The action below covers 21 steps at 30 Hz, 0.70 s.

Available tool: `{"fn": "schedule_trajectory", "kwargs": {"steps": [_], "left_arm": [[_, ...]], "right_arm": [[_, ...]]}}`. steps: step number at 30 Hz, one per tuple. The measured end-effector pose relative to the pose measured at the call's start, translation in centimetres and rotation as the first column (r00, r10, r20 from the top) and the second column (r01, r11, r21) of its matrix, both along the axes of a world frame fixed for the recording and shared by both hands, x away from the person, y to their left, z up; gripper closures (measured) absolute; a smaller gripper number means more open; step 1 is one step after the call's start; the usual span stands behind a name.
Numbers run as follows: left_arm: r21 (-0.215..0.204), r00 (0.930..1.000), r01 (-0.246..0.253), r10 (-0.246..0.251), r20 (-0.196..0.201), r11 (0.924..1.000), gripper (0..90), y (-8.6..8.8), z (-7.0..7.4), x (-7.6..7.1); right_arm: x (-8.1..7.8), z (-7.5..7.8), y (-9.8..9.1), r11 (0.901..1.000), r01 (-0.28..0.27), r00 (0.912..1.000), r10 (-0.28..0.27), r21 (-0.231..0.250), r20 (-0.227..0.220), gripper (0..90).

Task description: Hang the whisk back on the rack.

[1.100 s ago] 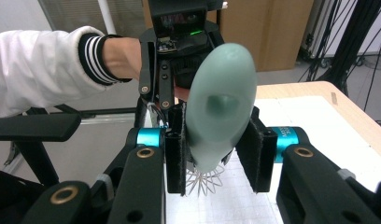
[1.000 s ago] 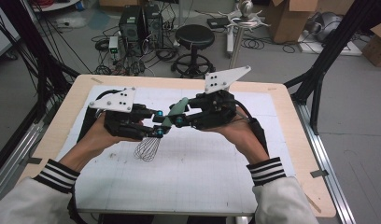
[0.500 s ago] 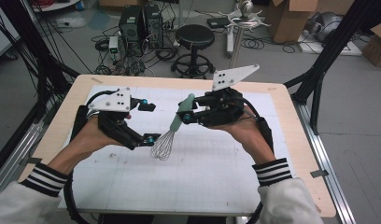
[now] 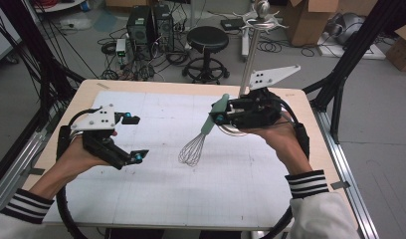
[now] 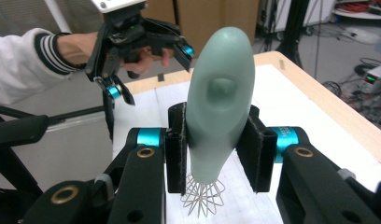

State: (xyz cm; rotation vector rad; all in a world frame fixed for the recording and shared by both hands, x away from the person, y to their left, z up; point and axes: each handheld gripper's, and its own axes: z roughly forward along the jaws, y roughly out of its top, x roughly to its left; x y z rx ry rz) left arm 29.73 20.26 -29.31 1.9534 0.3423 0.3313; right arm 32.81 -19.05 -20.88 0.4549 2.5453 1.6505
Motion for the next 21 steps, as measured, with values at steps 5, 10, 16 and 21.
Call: {"fn": "schedule_trajectory", "kwargs": {"steps": [5,10,16,21], "left_arm": [[-0.018,0.9995,-0.031,0.031,0.004,0.9993,1.7,2.0,-0.9,-0.9],[-0.030,0.9974,-0.072,0.072,-0.009,0.9969,1.7,4.0,-2.1,-1.8],[-0.058,0.9956,-0.094,0.093,-0.017,0.9939,1.7,5.4,-4.0,-2.6],[-0.071,0.9918,-0.126,0.124,-0.031,0.9895,1.7,6.4,-5.5,-2.9]], "right_arm": [[0.2,0.4,-1.3,0.9992,0.033,0.9994,-0.033,-0.024,0.006,66.4],[0.2,0.8,-2.4,0.9967,0.068,0.9977,-0.068,-0.043,0.000,66.4],[0.0,1.5,-3.7,0.9926,0.094,0.9955,-0.093,-0.076,0.017,66.4],[0.3,2.1,-5.0,0.9875,0.126,0.9919,-0.125,-0.094,0.024,66.4]]}}
